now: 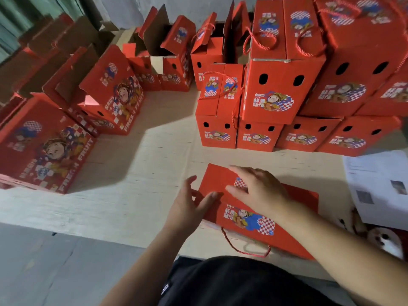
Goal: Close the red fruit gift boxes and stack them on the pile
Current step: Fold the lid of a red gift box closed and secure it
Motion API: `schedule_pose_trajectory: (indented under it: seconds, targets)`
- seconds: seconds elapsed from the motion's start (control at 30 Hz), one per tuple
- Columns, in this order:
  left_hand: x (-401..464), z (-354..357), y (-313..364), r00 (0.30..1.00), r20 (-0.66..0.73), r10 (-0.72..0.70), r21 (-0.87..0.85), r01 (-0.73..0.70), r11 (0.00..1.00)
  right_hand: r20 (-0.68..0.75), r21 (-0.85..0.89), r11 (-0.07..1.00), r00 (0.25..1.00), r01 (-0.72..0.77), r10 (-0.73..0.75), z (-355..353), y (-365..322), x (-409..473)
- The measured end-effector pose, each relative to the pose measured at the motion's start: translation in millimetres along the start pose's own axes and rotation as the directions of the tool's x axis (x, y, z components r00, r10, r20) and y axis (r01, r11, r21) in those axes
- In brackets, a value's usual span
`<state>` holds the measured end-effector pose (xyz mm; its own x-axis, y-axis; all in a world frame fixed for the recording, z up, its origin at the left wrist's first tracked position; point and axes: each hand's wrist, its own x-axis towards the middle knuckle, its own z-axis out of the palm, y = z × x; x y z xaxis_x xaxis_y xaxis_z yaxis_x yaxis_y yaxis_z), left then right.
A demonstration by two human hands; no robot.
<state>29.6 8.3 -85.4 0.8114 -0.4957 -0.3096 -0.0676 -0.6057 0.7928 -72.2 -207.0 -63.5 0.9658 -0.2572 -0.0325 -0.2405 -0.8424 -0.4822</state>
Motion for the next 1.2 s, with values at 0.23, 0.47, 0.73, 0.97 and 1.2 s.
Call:
schedule_pose_trajectory:
  seconds: [0.23, 0.47, 0.73, 0.97, 1.2]
  targets:
    - [32, -12, 23, 0.851, 0.143, 0.505, 0.447, -0.511, 0.734, 0.347, -0.199, 0.979, 0.930, -0.053, 0.121, -23, -3, -17]
    - [59, -16, 49, 0.743, 0.370, 0.558, 0.572, -0.655, 0.493, 0.231, -0.110, 0.945, 0.917, -0.308, 0.326, -55, 33, -55]
    - [55, -5, 46, 0.796, 0.355, 0.491, 0.651, -0.587, 0.482, 0.015, -0.344, 0.932, 0.992, -0.114, 0.127, -26, 44, -68]
    - [52, 1, 40, 0.872, 0.324, 0.367, 0.633, -0.488, 0.601, 0.046, -0.394, 0.903, 0.978, -0.168, 0.202, -15, 40, -62]
    - [21, 20, 33, 0.980, 0.049, 0.192, 0.447, -0.193, 0.873, -0.002, -0.318, 0.904, 0.953, -0.287, 0.302, -17, 44, -83]
